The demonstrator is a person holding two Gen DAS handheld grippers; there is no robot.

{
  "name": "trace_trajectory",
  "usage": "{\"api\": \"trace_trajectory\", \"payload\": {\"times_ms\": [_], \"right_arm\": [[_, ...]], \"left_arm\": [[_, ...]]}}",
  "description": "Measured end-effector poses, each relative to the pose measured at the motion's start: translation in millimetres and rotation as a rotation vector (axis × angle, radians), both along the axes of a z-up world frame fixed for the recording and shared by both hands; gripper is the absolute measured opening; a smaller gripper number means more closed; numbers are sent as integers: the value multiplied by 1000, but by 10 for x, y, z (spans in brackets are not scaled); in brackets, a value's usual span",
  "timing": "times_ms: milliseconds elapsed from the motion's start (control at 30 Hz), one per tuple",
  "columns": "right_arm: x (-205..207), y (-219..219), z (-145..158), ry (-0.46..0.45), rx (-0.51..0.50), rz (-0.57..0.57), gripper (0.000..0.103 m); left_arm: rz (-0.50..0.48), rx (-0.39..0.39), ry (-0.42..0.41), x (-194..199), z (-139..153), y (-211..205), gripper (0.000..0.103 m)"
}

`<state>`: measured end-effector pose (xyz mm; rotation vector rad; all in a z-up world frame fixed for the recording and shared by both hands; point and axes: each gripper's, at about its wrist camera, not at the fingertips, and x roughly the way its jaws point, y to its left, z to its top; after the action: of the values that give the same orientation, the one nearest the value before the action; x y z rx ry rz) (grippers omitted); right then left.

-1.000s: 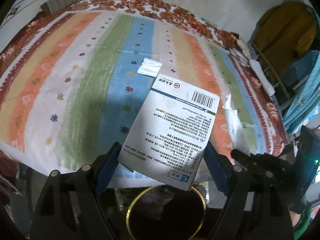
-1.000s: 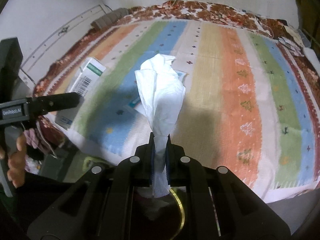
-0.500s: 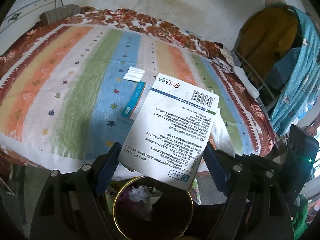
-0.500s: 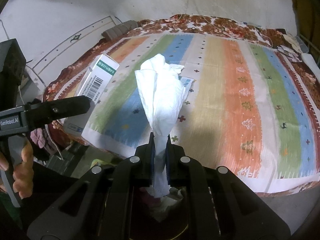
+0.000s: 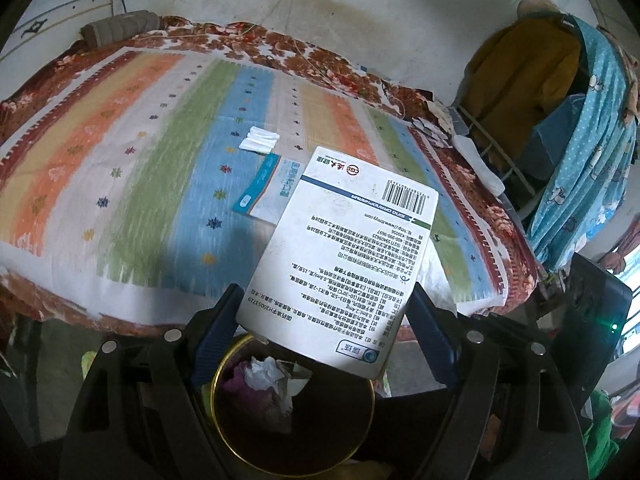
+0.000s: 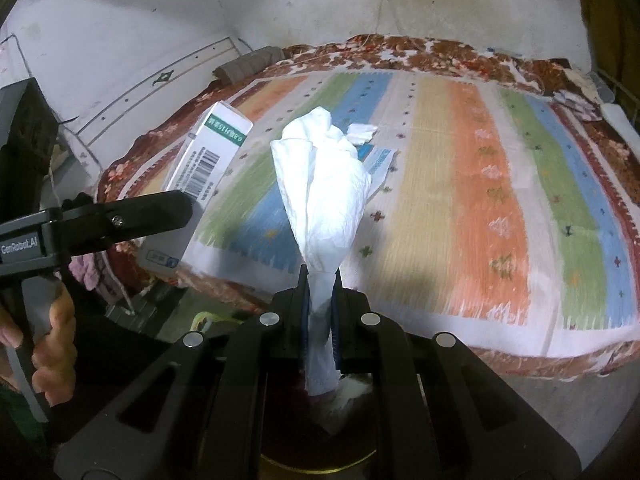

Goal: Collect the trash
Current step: 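Carry the box with the left tool while the right tool carries the cloth to the bin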

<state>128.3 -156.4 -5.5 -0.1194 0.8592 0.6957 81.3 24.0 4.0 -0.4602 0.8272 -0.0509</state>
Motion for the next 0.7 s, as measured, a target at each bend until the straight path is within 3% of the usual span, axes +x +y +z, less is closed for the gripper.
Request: {"api": "trace_trajectory", "payload": {"times_ms": [400,700], "right_arm": [[-376,-161,-169,12,-14,-32,8],[-576,-152,-358,47,-70,-29,8]], "left_arm": [[17,-8,-14,-343,-164,-148,80],[18,-9,25,-460,-319,-223,80]]}}
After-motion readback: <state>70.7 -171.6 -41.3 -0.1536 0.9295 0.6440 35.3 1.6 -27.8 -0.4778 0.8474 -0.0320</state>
